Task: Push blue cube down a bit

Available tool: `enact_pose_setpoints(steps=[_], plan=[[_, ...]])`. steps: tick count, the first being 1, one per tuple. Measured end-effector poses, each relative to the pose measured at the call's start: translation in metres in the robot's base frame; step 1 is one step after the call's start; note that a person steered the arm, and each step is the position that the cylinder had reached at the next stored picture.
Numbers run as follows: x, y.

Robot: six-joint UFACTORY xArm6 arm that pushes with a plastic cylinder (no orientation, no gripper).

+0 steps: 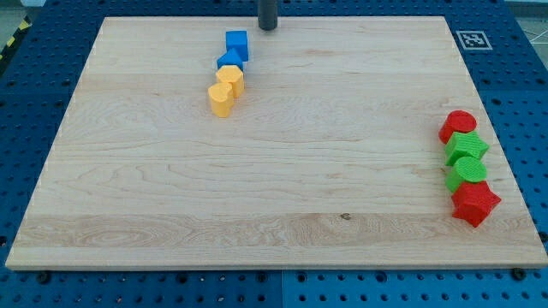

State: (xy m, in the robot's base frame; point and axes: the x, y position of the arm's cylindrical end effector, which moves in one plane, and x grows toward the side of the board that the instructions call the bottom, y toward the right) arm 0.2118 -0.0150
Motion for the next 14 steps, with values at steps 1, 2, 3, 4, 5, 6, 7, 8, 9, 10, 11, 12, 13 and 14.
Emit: enact_pose_setpoints(steps=[1, 2, 3, 4, 5, 6, 7, 8, 9, 10, 11, 12, 13, 14], plan=[[0.001, 0.0], [0.002, 0.0], [0.004, -0.005], [0.008, -0.016], [0.015, -0.021], [0.023, -0.027], [0.027, -0.031], [0.03, -0.034], [0.036, -0.037], [0.039, -0.039], [0.039, -0.041], [0.038, -0.047], [0.038, -0.054], [0.038, -0.056]])
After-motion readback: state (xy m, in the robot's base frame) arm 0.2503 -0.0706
